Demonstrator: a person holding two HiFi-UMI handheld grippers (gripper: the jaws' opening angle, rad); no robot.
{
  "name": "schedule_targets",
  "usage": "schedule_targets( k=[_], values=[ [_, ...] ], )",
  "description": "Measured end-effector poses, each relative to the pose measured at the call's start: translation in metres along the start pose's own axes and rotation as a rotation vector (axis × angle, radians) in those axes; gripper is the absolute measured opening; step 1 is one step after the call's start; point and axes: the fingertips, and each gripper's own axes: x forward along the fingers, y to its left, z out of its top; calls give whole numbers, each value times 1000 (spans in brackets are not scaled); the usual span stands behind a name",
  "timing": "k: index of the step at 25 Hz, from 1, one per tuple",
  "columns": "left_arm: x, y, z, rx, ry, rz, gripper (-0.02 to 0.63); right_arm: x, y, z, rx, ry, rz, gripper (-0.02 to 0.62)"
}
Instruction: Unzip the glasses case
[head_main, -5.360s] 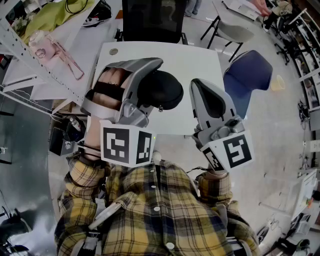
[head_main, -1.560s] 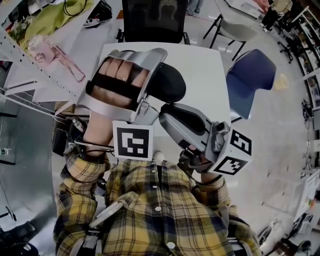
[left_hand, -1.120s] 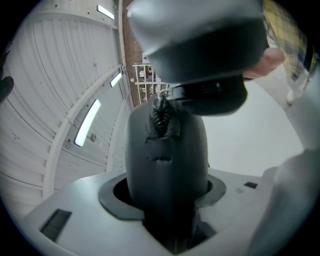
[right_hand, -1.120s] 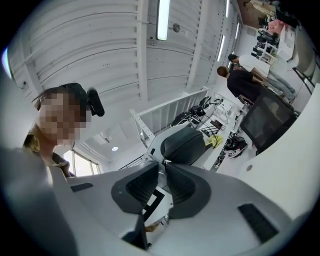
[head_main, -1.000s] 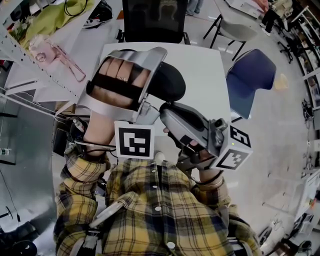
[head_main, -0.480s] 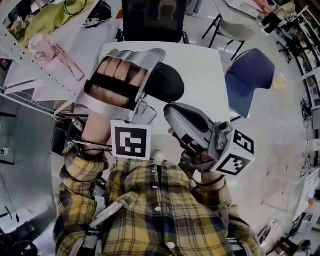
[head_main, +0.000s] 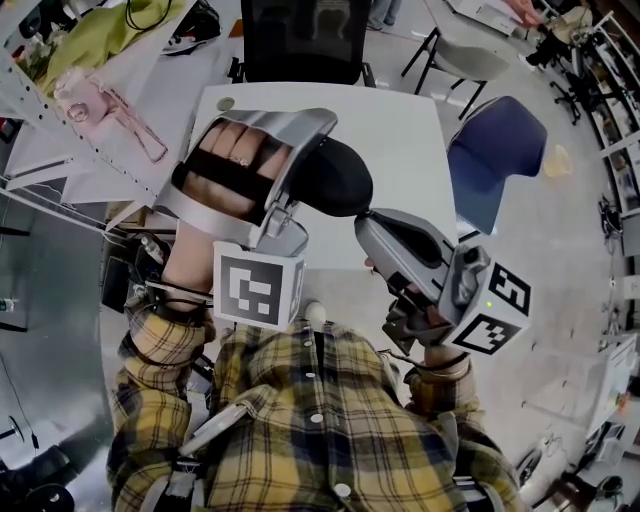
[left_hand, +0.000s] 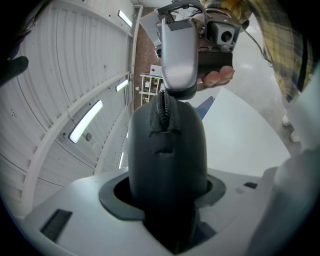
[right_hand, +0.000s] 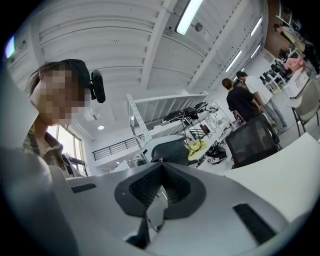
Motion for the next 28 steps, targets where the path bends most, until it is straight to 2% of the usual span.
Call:
schedule_targets(
  k=[13,20,28],
  values=[
    [-8,-8,21,-96,-129,-58,245,-14,-2,3,-62,61,-23,-2],
    [-20,-12,38,-200,-291,-123,245,-16,0,4,-86,147,2,-2],
    [-44,-18,63,-326,-522,-251,245,-21,9,-5,-83,297,86,-2]
  ],
)
